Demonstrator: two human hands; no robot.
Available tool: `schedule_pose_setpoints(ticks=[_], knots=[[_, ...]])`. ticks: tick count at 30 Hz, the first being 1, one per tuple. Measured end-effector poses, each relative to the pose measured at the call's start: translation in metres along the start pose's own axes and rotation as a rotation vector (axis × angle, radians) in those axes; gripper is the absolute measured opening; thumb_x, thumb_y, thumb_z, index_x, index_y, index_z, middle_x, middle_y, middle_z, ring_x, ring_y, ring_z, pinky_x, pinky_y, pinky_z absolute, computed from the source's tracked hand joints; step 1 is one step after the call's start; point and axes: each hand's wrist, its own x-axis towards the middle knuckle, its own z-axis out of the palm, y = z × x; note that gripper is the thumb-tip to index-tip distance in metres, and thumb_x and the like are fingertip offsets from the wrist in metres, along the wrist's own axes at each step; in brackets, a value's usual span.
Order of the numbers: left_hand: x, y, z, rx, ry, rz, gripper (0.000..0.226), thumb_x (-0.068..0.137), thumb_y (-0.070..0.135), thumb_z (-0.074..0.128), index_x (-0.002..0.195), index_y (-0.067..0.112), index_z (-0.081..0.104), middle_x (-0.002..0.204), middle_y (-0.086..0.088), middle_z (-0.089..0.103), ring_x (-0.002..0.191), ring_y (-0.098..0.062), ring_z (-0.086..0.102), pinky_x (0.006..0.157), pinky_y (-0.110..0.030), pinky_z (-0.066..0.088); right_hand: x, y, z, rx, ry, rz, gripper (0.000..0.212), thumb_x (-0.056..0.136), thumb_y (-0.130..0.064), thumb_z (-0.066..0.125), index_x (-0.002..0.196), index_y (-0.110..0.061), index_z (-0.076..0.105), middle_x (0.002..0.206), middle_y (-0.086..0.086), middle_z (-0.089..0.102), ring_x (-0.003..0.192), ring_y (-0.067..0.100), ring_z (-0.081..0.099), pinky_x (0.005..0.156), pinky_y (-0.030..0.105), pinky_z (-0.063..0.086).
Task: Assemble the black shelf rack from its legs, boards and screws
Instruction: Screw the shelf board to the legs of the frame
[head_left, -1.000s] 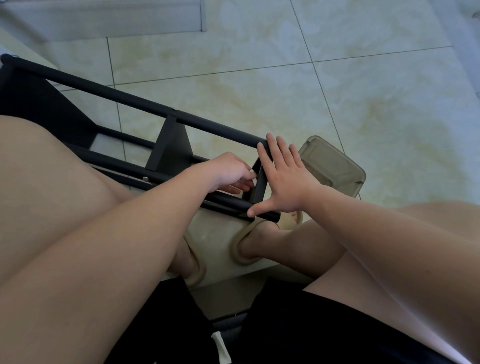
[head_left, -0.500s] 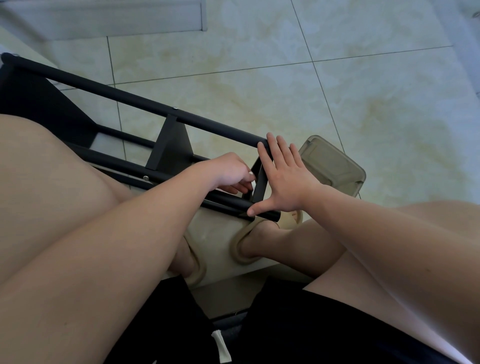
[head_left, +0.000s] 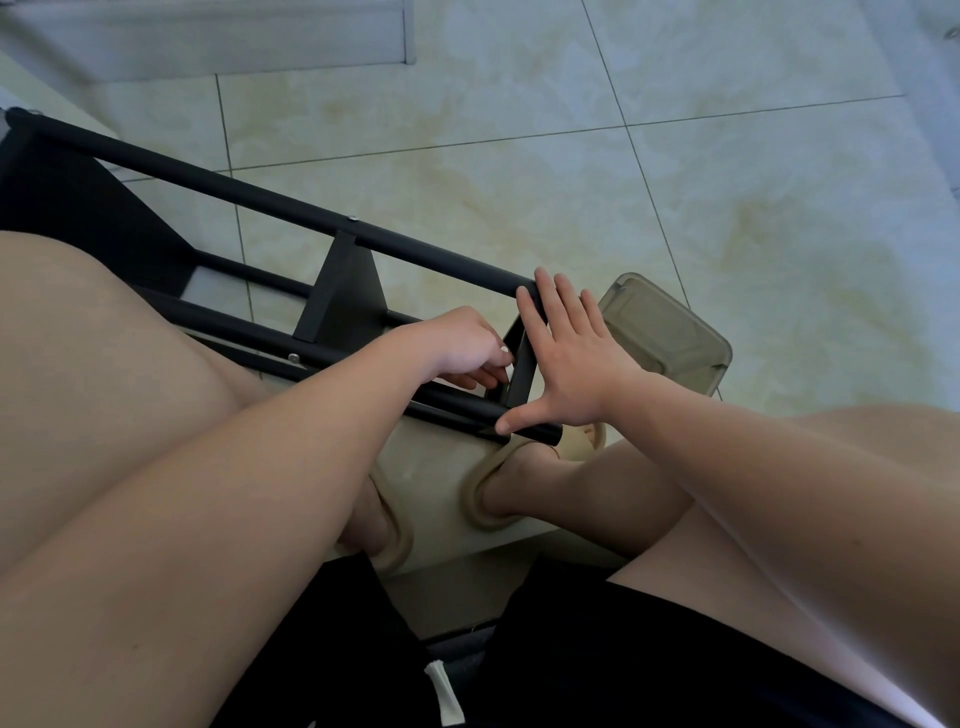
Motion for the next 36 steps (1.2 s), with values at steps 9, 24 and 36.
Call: schedule_pose_setpoints(ticks=[9,24,36], knots=[[-0.001,0.004,0.004,-0.066,0.015,-0.053,0.020,0.100,0.015,0.057,0.111,0.001,0.066,0.081,-0.002,0.073,0.080,-0.016,0.070,0.085,-0.033,0.056,0.000,0.001,0.001,-0.003,0.006,-0.004,0.157,0.046,-0.105,0.033,0.158,-0.009,-0.019,0.163,0.017,-0.030,0.151,0.037,-0.027,0.122,0.051,-0.013],[-0.003,0.002,-0.002,0.017,-0.050,-0.112,0.019,0.103,0.013,0.047,0.089,0.016,0.060,0.079,0.002,0.074,0.079,-0.013,0.069,0.075,-0.027,0.052,0.001,0.002,0.003,0.004,0.001,-0.001,0.158,0.044,-0.106,0.034,0.157,-0.010,-0.021,0.163,0.016,-0.032,0.150,0.035,-0.029,0.122,0.050,-0.014],[-0.006,-0.004,-0.010,0.280,-0.111,0.009,0.023,0.100,0.009,0.055,0.082,0.018,0.067,0.080,0.006,0.077,0.070,-0.006,0.067,0.086,-0.028,0.050,0.001,0.002,0.003,-0.010,0.004,0.005,0.157,0.045,-0.106,0.033,0.157,-0.010,-0.022,0.163,0.016,-0.032,0.150,0.035,-0.029,0.122,0.051,-0.015]])
